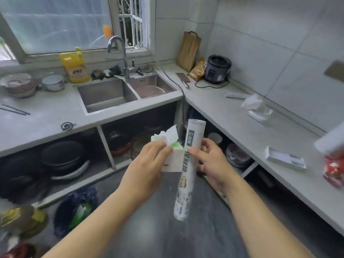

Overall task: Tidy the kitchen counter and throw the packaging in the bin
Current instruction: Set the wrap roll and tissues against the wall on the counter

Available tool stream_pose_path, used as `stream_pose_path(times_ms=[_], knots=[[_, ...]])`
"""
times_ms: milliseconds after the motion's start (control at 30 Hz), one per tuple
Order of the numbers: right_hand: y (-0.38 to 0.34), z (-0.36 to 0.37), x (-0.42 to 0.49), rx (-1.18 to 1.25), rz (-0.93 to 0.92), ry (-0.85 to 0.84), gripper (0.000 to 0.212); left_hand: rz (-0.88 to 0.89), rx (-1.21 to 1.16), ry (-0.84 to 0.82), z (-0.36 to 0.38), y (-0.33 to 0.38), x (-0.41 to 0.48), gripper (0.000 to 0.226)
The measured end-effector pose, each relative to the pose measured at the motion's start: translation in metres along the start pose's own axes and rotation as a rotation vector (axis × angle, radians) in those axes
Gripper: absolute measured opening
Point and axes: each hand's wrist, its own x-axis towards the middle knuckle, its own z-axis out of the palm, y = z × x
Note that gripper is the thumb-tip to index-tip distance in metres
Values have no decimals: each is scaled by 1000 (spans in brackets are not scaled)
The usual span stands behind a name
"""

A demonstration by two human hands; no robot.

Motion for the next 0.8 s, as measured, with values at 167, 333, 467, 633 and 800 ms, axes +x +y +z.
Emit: stream_pose_path(times_ms=[167,333,467,633,800], knots=[[-14,-89,0,14,-27,110,35,100,-15,-45,39,57,61,75],[-16,-168,-1,14,-52,196,33,174,-34,-91,80,108,111,70],[-15,-214,-5,36,-45,267,31,229,-69,-145,105,138,139,70],[-8,-247,1,56,-26,367,28,302,-113,-179,134,151,170,71],[-2,-266,24,66,-10,460,26,362,-206,-215,171,143,203,73]])
